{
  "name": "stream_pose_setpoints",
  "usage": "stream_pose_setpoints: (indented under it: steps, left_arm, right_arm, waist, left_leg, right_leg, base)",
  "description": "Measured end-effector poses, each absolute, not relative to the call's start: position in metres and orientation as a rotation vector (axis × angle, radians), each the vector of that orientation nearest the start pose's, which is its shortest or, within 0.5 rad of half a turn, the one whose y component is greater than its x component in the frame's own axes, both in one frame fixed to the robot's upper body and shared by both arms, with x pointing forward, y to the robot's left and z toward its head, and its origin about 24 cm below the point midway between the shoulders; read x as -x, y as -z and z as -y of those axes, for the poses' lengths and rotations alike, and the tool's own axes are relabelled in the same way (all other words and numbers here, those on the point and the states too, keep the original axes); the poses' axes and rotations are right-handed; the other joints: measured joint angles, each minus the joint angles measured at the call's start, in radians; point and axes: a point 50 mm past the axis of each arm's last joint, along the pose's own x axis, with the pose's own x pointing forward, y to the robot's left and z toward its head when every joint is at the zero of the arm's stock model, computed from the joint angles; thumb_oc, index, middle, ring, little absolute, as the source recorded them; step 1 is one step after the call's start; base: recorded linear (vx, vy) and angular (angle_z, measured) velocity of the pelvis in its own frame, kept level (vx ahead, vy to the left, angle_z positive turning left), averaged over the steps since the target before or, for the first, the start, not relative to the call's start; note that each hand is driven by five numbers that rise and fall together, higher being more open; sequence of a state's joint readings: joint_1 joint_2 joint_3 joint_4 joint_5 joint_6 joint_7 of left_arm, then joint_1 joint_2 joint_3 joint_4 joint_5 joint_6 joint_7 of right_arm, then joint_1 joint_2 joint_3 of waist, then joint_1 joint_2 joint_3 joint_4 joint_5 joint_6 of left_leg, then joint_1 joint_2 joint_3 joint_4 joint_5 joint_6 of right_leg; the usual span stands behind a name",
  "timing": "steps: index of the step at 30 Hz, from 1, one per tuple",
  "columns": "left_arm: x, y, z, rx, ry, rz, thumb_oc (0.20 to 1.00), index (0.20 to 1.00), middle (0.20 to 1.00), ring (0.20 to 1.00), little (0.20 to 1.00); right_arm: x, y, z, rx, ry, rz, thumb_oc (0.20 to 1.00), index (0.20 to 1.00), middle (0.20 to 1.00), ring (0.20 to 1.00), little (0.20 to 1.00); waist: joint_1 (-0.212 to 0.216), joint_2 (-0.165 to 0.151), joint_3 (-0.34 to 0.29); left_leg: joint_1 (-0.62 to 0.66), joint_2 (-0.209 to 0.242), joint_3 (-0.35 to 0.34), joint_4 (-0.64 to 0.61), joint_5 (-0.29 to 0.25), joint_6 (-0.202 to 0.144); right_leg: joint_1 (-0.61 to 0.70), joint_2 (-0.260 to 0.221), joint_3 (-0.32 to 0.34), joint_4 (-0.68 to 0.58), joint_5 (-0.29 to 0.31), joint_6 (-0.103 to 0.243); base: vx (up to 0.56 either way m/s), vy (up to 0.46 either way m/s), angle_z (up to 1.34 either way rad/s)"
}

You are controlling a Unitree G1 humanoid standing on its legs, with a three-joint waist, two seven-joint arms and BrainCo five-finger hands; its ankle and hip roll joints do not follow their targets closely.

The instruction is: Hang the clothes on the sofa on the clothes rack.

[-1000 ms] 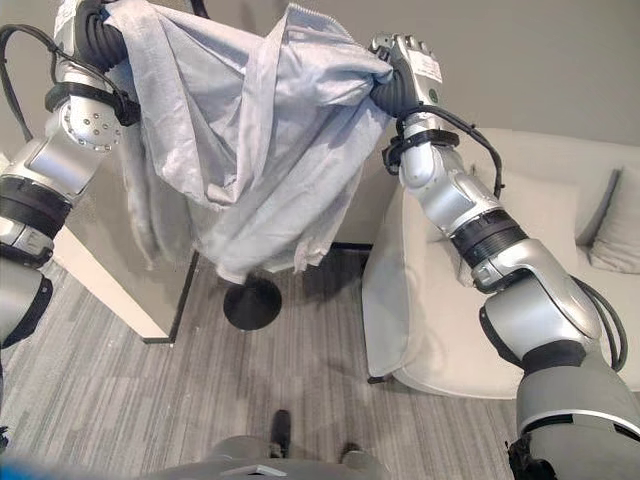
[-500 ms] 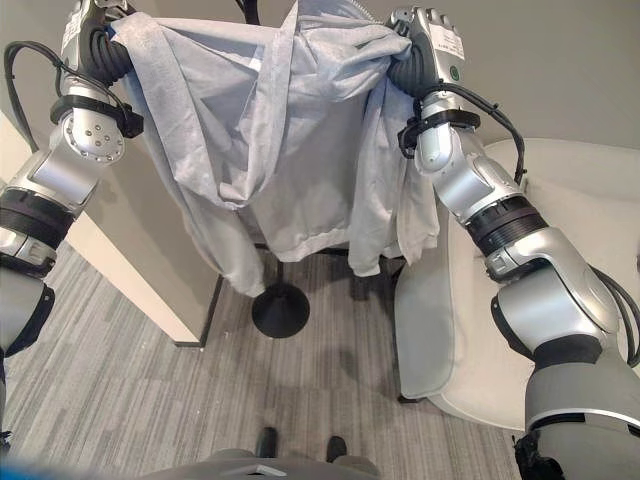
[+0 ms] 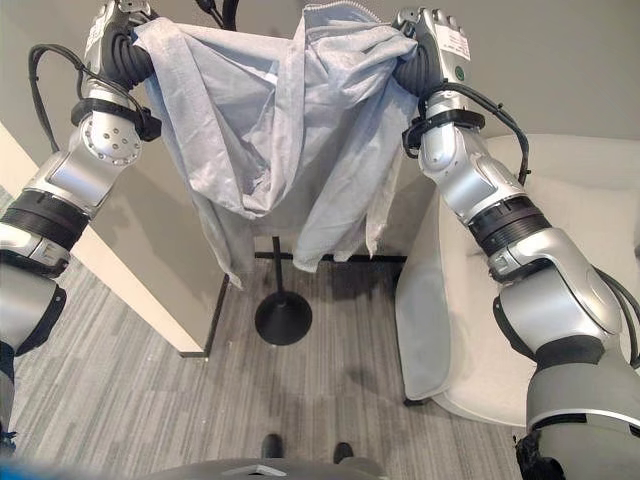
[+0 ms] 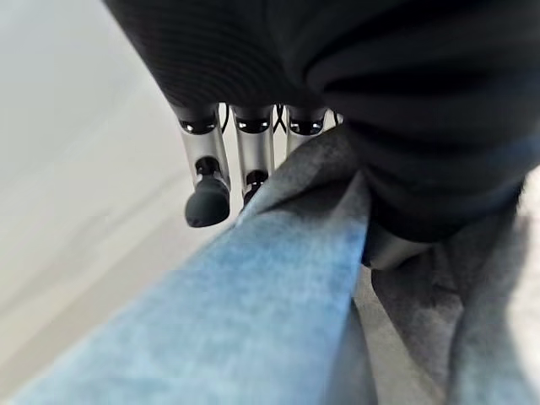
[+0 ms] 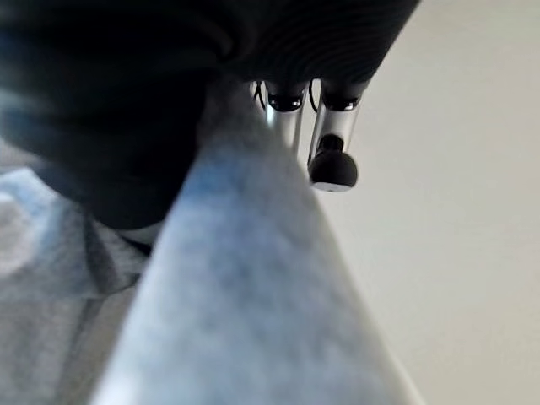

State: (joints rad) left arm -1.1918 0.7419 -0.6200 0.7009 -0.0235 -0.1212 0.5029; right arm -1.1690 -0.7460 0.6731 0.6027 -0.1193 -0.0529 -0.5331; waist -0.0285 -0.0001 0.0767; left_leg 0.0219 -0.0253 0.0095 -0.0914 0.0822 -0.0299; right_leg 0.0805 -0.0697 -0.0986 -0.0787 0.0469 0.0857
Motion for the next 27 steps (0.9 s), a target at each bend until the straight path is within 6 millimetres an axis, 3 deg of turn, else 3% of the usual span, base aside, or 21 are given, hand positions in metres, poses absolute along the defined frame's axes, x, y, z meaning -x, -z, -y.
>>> stream_pose_setpoints:
  steps: [4,5,8,9,10,11,12,14,16,17,18,19,20,21,22,23,25,26,27]
  left_arm:
    - [-0.388,-0.296,-0.198,-0.877,-0.343,0.681,0.200,0.200,0.200,0.200,0.200]
    - [-0.390,-0.294,-0.193,-0.868,-0.332,0.679,0.200,0.200,0.200,0.200,0.200]
    - [-0.391,-0.288,-0.187,-0.856,-0.312,0.673,0.200,0.200,0.200,0.200,0.200]
    - [-0.392,-0.287,-0.184,-0.848,-0.304,0.673,0.200,0.200,0.200,0.200,0.200]
    - [-0.392,-0.288,-0.183,-0.845,-0.306,0.677,0.200,0.200,0.200,0.200,0.200]
    - [-0.390,-0.294,-0.186,-0.841,-0.327,0.692,0.200,0.200,0.200,0.200,0.200]
    - [-0.390,-0.296,-0.188,-0.834,-0.336,0.695,0.200,0.200,0.200,0.200,0.200]
    - [-0.390,-0.295,-0.189,-0.817,-0.347,0.692,0.200,0.200,0.200,0.200,0.200]
    - [-0.390,-0.293,-0.187,-0.823,-0.339,0.690,0.200,0.200,0.200,0.200,0.200]
    - [-0.390,-0.295,-0.187,-0.825,-0.338,0.694,0.200,0.200,0.200,0.200,0.200]
    - [-0.389,-0.297,-0.187,-0.809,-0.352,0.703,0.200,0.200,0.200,0.200,0.200]
    - [-0.390,-0.295,-0.186,-0.809,-0.349,0.693,0.200,0.200,0.200,0.200,0.200]
    - [-0.390,-0.294,-0.183,-0.803,-0.341,0.694,0.200,0.200,0.200,0.200,0.200]
    - [-0.387,-0.298,-0.172,-0.781,-0.305,0.737,0.200,0.200,0.200,0.200,0.200]
    - [-0.385,-0.301,-0.167,-0.769,-0.290,0.761,0.200,0.200,0.200,0.200,0.200]
    - [-0.384,-0.303,-0.164,-0.763,-0.283,0.777,0.200,0.200,0.200,0.200,0.200]
    - [-0.383,-0.304,-0.164,-0.765,-0.283,0.777,0.200,0.200,0.200,0.200,0.200]
    - [-0.384,-0.303,-0.164,-0.766,-0.283,0.772,0.200,0.200,0.200,0.200,0.200]
    - [-0.383,-0.304,-0.164,-0.757,-0.284,0.778,0.200,0.200,0.200,0.200,0.200]
  right_arm:
    - [-0.384,-0.287,0.180,1.047,0.312,0.719,0.200,0.200,0.200,0.200,0.200]
    - [-0.385,-0.285,0.182,1.054,0.311,0.701,0.200,0.200,0.200,0.200,0.200]
    - [-0.386,-0.280,0.184,1.059,0.313,0.682,0.200,0.200,0.200,0.200,0.200]
    - [-0.386,-0.278,0.185,1.060,0.311,0.676,0.200,0.200,0.200,0.200,0.200]
    - [-0.385,-0.277,0.184,1.058,0.309,0.677,0.200,0.200,0.200,0.200,0.200]
    - [-0.382,-0.283,0.180,1.039,0.305,0.713,0.200,0.200,0.200,0.200,0.200]
    - [-0.381,-0.286,0.179,1.022,0.307,0.726,0.200,0.200,0.200,0.200,0.200]
    - [-0.378,-0.290,0.179,0.999,0.315,0.746,0.200,0.200,0.200,0.200,0.200]
    - [-0.377,-0.292,0.185,1.000,0.336,0.740,0.200,0.200,0.200,0.200,0.200]
    - [-0.378,-0.292,0.186,1.001,0.342,0.735,0.200,0.200,0.200,0.200,0.200]
    - [-0.378,-0.299,0.186,0.995,0.353,0.747,0.200,0.200,0.200,0.200,0.200]
    - [-0.377,-0.299,0.187,0.998,0.354,0.747,0.200,0.200,0.200,0.200,0.200]
    - [-0.377,-0.295,0.188,1.008,0.347,0.738,0.200,0.200,0.200,0.200,0.200]
    - [-0.375,-0.296,0.192,1.050,0.344,0.745,0.200,0.200,0.200,0.200,0.200]
    - [-0.374,-0.300,0.195,1.058,0.357,0.754,0.200,0.200,0.200,0.200,0.200]
    - [-0.372,-0.304,0.197,1.055,0.370,0.763,0.200,0.200,0.200,0.200,0.200]
    - [-0.372,-0.308,0.197,1.053,0.381,0.774,0.200,0.200,0.200,0.200,0.200]
    - [-0.371,-0.310,0.197,1.057,0.381,0.779,0.200,0.200,0.200,0.200,0.200]
    - [-0.369,-0.314,0.197,1.066,0.385,0.799,0.200,0.200,0.200,0.200,0.200]
  waist:
    - [0.005,0.019,0.003]
    - [0.002,0.021,0.004]
    - [0.002,0.019,0.007]
    - [0.003,0.024,0.012]
    - [0.005,0.024,0.019]
    - [0.003,0.012,0.030]
    - [0.005,0.004,0.041]
    - [0.004,0.006,0.062]
    - [-0.003,-0.016,0.077]
    - [-0.007,-0.059,0.074]
    - [-0.013,-0.073,0.085]
    - [-0.022,-0.044,0.090]
    - [-0.023,-0.042,0.089]
    - [-0.047,-0.041,0.078]
    - [-0.054,-0.048,0.066]
    - [-0.054,-0.056,0.058]
    - [-0.051,-0.063,0.032]
    - [-0.052,-0.052,0.021]
    - [-0.052,-0.041,0.006]
  left_leg:
    - [-0.002,0.000,0.004,0.000,-0.007,0.018]
    - [0.000,-0.013,-0.002,0.006,-0.002,0.036]
    - [0.014,-0.032,-0.016,0.013,-0.013,0.043]
    - [0.020,-0.033,-0.034,0.014,-0.021,0.062]
    - [0.010,-0.025,-0.042,0.018,-0.020,0.070]
    - [-0.022,-0.017,-0.046,0.030,-0.023,0.076]
    - [-0.027,-0.011,-0.047,0.025,-0.023,0.076]
    - [-0.047,0.022,-0.049,0.028,-0.024,0.076]
    - [-0.051,0.061,-0.055,-0.005,-0.039,0.051]
    - [-0.048,0.039,-0.049,0.008,-0.056,0.030]
    - [-0.078,0.052,-0.049,0.100,-0.079,0.012]
    - [-0.085,0.099,-0.049,0.137,-0.111,-0.023]
    - [-0.058,0.116,-0.050,0.113,-0.117,-0.034]
    - [-0.011,0.184,-0.054,0.054,-0.132,-0.038]
    - [0.007,0.208,-0.054,0.048,-0.145,-0.052]
    - [0.010,0.223,-0.053,0.066,-0.138,-0.063]
    - [0.043,0.226,-0.053,0.084,-0.108,-0.080]
    - [0.071,0.230,-0.051,0.096,-0.062,-0.091]
    - [0.076,0.260,-0.052,0.100,-0.061,-0.094]
  right_leg:
    - [-0.084,-0.007,0.012,0.169,-0.068,0.021]
    - [-0.155,-0.030,0.018,0.330,-0.126,0.035]
    - [-0.187,-0.053,0.038,0.432,-0.161,0.056]
    - [-0.232,-0.074,0.048,0.478,-0.195,0.059]
    - [-0.257,-0.092,0.051,0.416,-0.191,0.067]
    - [-0.298,-0.121,0.037,0.264,-0.155,0.105]
    - [-0.320,-0.129,0.022,0.203,-0.129,0.106]
    - [-0.333,-0.129,-0.041,0.063,-0.093,0.156]
    - [-0.361,-0.109,-0.070,0.117,-0.060,0.147]
    - [-0.341,-0.131,-0.068,0.128,-0.090,0.165]
    - [-0.335,-0.131,-0.072,0.126,0.009,0.144]
    - [-0.325,-0.096,-0.079,0.157,0.023,0.153]
    - [-0.322,-0.079,-0.070,0.184,0.029,0.143]
    - [-0.311,-0.025,-0.077,0.247,0.002,0.045]
    - [-0.302,-0.006,-0.096,0.249,-0.028,-0.006]
    - [-0.291,0.007,-0.115,0.235,-0.039,-0.038]
    - [-0.276,0.026,-0.123,0.215,-0.041,-0.058]
    - [-0.262,0.045,-0.124,0.215,-0.045,-0.084]
    - [-0.246,0.067,-0.136,0.204,-0.022,-0.127]
  base:
    - [-0.03,0.120,-0.04]
    - [0.04,0.028,0.13]
    - [0.17,-0.066,0.11]
    - [0.21,-0.108,0.10]
    - [0.46,-0.200,0.16]
    - [0.34,-0.127,0.09]
    - [0.45,-0.180,0.06]
    - [0.31,-0.154,0.16]
    - [0.42,-0.261,0.53]
    - [0.53,-0.315,0.55]
    - [0.52,-0.322,0.46]
    - [0.45,-0.289,0.34]
    - [0.48,-0.356,0.62]
    - [0.33,-0.255,0.61]
    - [0.34,-0.262,0.65]
    - [0.22,-0.178,0.22]
    - [0.25,-0.201,-0.01]
    - [0.26,-0.218,-0.04]
    - [0.21,-0.198,-0.06]
